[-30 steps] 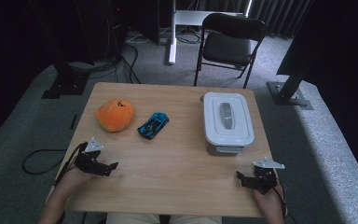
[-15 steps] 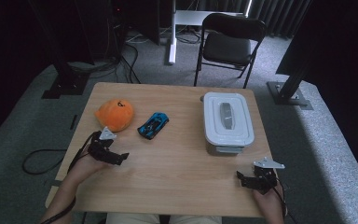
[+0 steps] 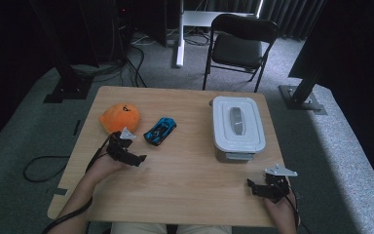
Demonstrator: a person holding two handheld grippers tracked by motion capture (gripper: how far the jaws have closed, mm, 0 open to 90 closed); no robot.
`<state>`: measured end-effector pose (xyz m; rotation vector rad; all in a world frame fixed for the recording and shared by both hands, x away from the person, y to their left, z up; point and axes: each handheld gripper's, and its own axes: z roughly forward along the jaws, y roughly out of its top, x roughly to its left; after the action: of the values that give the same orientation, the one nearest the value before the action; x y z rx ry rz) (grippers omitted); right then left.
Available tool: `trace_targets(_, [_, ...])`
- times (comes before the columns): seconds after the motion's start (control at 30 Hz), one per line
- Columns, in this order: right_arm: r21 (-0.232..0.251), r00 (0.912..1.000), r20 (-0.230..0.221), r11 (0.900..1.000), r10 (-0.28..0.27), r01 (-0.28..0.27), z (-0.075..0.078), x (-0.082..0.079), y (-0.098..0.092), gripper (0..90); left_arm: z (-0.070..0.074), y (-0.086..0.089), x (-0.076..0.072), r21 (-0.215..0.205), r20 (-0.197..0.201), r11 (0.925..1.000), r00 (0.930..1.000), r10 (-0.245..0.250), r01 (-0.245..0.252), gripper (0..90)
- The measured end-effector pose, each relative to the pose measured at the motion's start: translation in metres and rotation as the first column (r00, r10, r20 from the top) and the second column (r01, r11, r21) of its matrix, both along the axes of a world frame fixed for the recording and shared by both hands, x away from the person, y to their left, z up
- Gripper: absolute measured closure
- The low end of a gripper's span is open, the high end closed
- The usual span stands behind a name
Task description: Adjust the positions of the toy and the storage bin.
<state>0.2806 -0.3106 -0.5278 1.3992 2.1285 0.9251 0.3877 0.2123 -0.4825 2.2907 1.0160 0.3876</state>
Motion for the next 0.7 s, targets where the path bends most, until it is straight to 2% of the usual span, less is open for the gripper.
trace_targets(0.03, [0.000,1.0000,0.000,1.000,0.000,0.000,0.000,0.000,0.000,14.3,0.002,-0.005,0.003,-0.019,-0.008,0.9998,0.9999,-0.010,0.010,0.8])
trace_targets(0.07, [0.000,1.0000,0.000,1.000,0.000,0.000,0.000,0.000,0.000,14.3,0.004,-0.007,0.004,-0.016,0.010,0.9998,0.9999,-0.009,0.009,0.8])
trace_targets(0.13, [0.000,1.0000,0.000,1.000,0.000,0.000,0.000,0.000,0.000,14.3,0.009,-0.011,0.008,-0.041,0.013,0.9990,0.9998,-0.014,0.015,0.8])
trace_targets(0.2, [0.000,1.0000,0.000,1.000,0.000,0.000,0.000,0.000,0.000,14.3,0.014,-0.016,0.012,-0.043,0.021,0.9989,0.9997,-0.016,0.016,0.8])
trace_targets(0.43, [0.000,1.0000,0.000,1.000,0.000,0.000,0.000,0.000,0.000,14.3,0.018,-0.030,0.026,-0.024,0.031,0.9996,0.9994,-0.017,0.018,0.8])
trace_targets(0.47, [0.000,1.0000,0.000,1.000,0.000,0.000,0.000,0.000,0.000,14.3,0.020,-0.033,0.031,-0.044,0.023,0.9989,0.9996,-0.018,0.019,0.8])
trace_targets(0.63, [0.000,1.0000,0.000,1.000,0.001,-0.001,0.000,0.000,0.000,14.3,0.021,-0.047,0.050,-0.017,0.019,0.9998,0.9998,-0.003,0.003,0.8])
trace_targets(0.7, [0.000,1.0000,0.000,1.000,0.003,-0.003,0.000,0.000,0.000,14.3,0.020,-0.051,0.056,-0.019,0.015,0.9998,0.9999,0.003,-0.002,0.8])
